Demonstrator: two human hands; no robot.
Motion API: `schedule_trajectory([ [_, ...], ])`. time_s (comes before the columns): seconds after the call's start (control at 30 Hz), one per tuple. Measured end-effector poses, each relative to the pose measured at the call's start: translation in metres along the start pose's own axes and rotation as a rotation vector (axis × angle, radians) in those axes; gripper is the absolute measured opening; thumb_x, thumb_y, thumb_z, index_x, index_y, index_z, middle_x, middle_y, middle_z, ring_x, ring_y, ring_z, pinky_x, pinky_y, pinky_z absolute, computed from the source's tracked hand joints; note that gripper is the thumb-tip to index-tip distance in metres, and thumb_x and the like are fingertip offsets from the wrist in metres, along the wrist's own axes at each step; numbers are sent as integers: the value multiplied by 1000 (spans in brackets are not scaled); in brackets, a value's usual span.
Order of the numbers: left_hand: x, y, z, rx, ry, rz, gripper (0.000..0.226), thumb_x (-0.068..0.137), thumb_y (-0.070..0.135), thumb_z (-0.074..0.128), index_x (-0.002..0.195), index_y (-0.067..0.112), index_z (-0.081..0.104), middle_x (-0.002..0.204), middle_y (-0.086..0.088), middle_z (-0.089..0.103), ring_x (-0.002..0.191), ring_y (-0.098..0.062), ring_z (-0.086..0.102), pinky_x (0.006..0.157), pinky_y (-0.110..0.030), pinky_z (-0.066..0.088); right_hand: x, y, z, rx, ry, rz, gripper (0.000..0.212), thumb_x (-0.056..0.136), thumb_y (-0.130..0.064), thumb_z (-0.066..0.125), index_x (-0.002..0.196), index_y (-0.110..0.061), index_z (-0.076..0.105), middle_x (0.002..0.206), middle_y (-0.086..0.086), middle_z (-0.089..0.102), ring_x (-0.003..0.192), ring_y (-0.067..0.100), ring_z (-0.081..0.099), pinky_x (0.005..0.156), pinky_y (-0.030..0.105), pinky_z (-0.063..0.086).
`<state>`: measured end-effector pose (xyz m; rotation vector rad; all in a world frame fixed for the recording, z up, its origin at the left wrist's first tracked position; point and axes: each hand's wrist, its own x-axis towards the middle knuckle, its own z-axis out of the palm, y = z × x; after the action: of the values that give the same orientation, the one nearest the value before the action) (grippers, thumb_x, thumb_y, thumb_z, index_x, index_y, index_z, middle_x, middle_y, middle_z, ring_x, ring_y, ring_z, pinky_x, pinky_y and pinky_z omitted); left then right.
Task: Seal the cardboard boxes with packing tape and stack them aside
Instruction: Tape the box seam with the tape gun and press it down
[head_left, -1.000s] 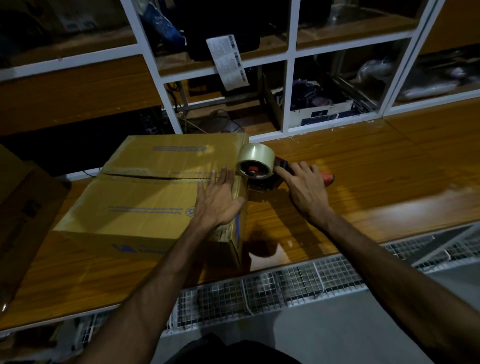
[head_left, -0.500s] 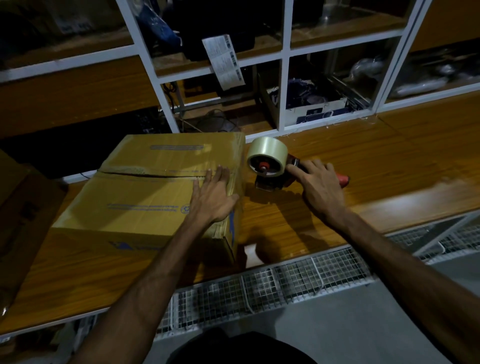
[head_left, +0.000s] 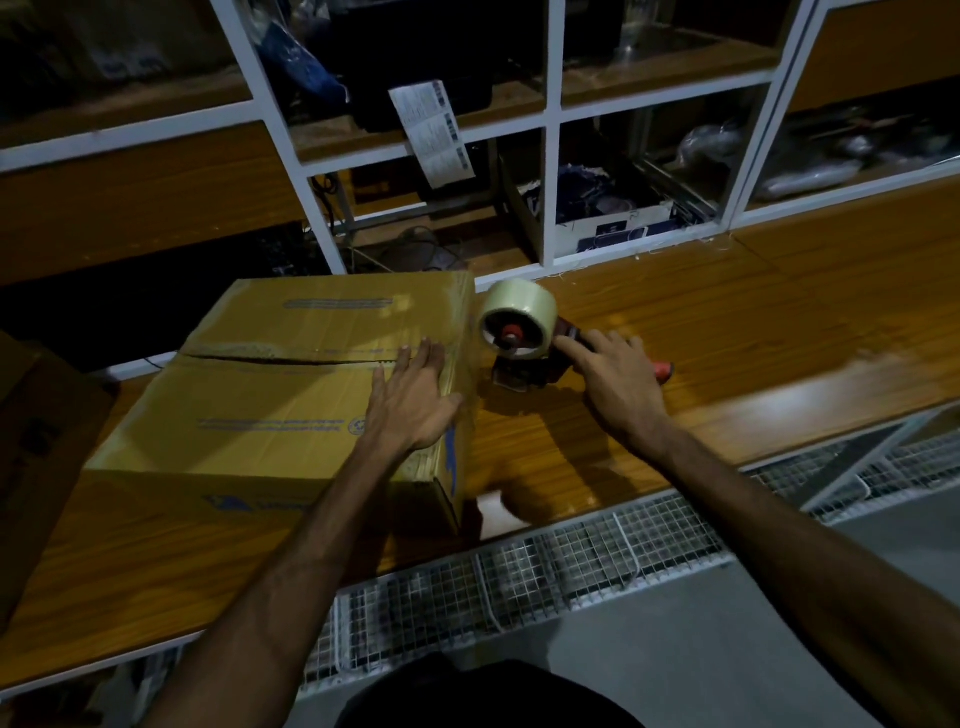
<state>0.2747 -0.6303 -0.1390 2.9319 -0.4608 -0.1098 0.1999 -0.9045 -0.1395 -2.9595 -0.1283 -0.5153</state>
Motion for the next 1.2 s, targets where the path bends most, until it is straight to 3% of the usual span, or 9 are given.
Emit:
schedule_trajectory([
  [0.13,1,-2,1,0,-3,5,91,92,59,43,167,21,8,176,-1,4,162,-29,5,127,-62,8,-8,19,-10,40,37,40,63,96,2,56,153,-24,52,131,14,65,119,32,60,100,55,45],
  [0.43,-8,-9,-1,-26,-12,23,91,92,54,46,167,22,6,176,0,3,162,-27,3,127,-63,9,-18,9,-18,100,37,35,63,97,4,58,153,-24,51,127,15,64,113,34,59,92,51,43],
  [0.73,-18,-13,-8,-38,-36,25,90,95,47,53,168,21,6,176,0,1,162,-27,3,128,-61,8,-40,19,-13,36,7,80,73,90,8,62,154,-26,50,135,18,62,119,37,57,99,58,44],
  [0.83,-19,-12,-9,-32,-32,25,91,95,49,53,168,21,6,176,-1,2,162,-28,3,127,-62,8,-38,-8,-9,17,-1,82,70,93,2,63,155,-26,49,136,18,61,122,39,56,100,56,41],
  [1.0,-22,-12,-9,-48,-35,28,92,95,49,53,168,23,5,176,-1,0,162,-27,1,128,-62,5,-31,-34,6,-165,-89,39,60,99,-24,68,153,-29,42,132,13,57,123,34,55,105,53,41],
  [1.2,-23,-14,-7,-48,-29,41,95,88,57,42,168,21,6,175,-1,2,161,-27,4,127,-62,8,-7,-60,21,-232,-175,80,62,96,-23,67,150,-27,38,133,12,51,124,34,50,107,55,40],
])
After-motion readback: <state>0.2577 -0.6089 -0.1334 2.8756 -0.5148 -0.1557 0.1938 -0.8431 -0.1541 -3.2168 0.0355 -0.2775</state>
